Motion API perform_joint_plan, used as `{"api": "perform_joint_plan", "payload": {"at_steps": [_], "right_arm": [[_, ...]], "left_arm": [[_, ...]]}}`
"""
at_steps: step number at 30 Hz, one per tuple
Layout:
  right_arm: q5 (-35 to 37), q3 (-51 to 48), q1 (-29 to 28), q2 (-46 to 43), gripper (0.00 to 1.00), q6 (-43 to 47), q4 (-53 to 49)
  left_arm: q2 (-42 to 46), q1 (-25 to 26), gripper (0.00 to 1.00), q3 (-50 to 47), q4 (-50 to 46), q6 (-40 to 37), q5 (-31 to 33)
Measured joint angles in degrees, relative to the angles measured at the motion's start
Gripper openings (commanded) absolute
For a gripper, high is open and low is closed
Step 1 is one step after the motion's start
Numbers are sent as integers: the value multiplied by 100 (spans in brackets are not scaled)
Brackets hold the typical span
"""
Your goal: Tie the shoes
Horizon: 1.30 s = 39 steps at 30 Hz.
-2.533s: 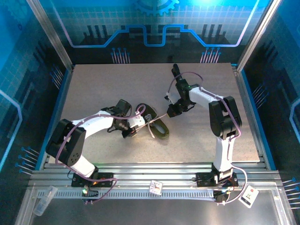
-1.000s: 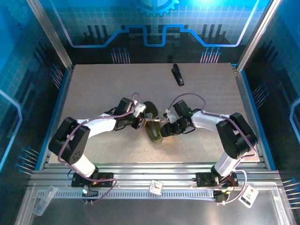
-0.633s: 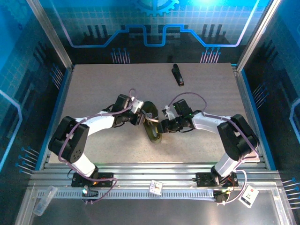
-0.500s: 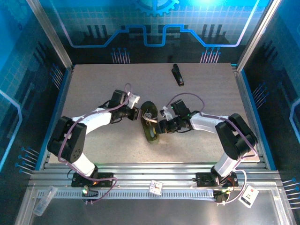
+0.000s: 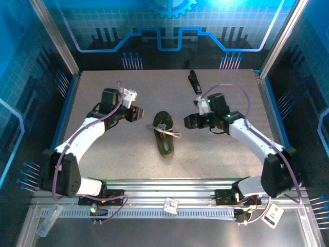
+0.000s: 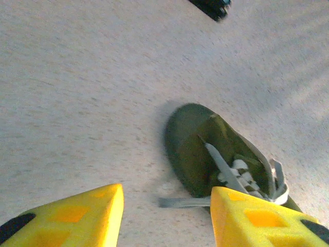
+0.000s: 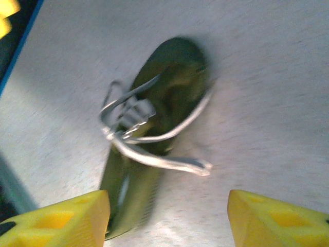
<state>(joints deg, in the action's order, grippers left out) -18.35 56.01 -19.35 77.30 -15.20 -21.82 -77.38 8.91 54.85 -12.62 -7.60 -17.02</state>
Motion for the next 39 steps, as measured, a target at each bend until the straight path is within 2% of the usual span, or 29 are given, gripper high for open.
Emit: {"api": "perform_joint_plan", "payload": {"at_steps": [4,8,12,14,19,21,26,31,39], "right_arm": [[649,-24,492,-378,73,310,-170],[1305,-365,802,-678,81,496,33],[1858,-916,1054,-787,83,544,437],[2041,-1198,1165,-787,86,584,721],[2291,-1810,1220,-787,86,723,1513],[2334,-1998,1220,-787,87,782,1799],[2444,-2308,1220,-785,90,909,2382],[2616,-2710,1226,-728,92,1021,3213],[2736,-3067,1259,-155,95,1279,4387]], "left_arm": [[662,-354,58,-507,225,168,348],[1344,-717,65,-1436,710,629,852],[1805,-938,71,-2280,1016,1099,1414],[1958,-1005,79,-2577,1097,1268,1672],[2461,-1069,89,-3244,1386,1504,2291],[2710,-1084,99,-3545,1552,1513,2461],[3128,-1123,99,-4085,1950,1502,2667],[2907,-1143,99,-4201,2575,1388,2573],[1475,-1165,99,-4190,3976,1161,2149]]}}
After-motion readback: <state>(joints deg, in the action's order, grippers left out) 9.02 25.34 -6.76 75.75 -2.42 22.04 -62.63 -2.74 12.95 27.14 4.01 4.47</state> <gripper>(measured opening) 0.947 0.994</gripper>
